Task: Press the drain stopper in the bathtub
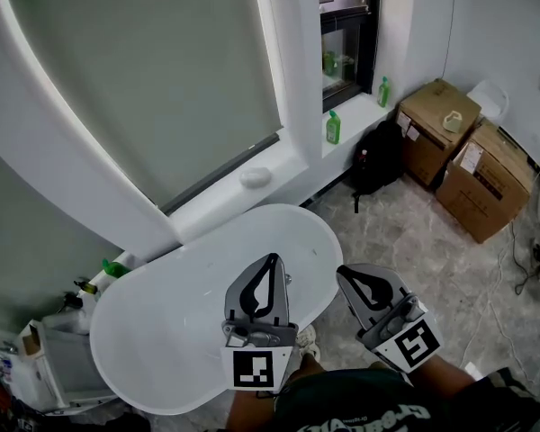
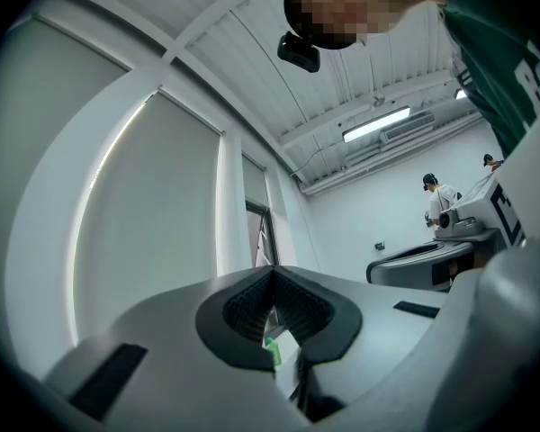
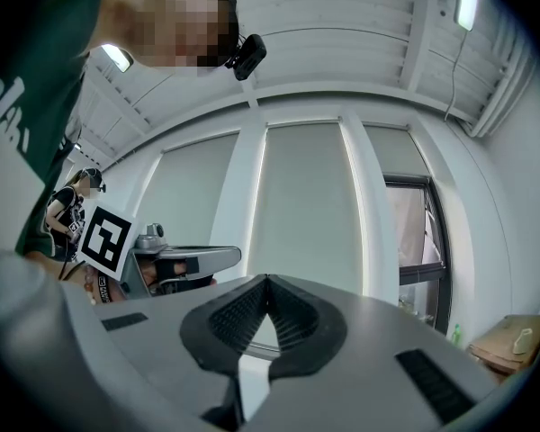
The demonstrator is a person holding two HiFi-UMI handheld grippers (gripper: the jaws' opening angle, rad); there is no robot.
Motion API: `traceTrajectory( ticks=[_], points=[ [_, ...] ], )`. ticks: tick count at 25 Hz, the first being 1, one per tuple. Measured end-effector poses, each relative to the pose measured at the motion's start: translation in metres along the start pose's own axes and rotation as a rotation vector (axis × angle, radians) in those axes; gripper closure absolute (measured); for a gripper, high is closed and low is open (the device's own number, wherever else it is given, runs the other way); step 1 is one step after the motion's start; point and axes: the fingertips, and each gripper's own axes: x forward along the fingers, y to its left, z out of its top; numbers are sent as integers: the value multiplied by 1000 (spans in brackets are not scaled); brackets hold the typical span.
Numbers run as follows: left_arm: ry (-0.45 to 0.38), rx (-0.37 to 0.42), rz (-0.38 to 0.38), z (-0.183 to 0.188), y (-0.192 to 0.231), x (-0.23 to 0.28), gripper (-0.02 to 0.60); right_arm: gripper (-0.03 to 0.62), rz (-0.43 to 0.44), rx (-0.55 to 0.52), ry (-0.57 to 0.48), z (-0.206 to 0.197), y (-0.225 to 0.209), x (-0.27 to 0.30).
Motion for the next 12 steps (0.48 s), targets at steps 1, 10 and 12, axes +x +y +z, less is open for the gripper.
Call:
traceTrajectory(
  ticks=[1, 10, 12],
  points=[
    [3, -6, 5, -2, 6, 4, 574, 579, -1, 3, 3, -1, -3, 7],
    [-7, 2, -11, -26, 60, 46, 574, 579, -16, -18, 31, -21, -27, 76],
    [10, 6, -26, -34, 68, 56, 574, 579, -25, -15, 23, -23, -33, 91]
  ],
)
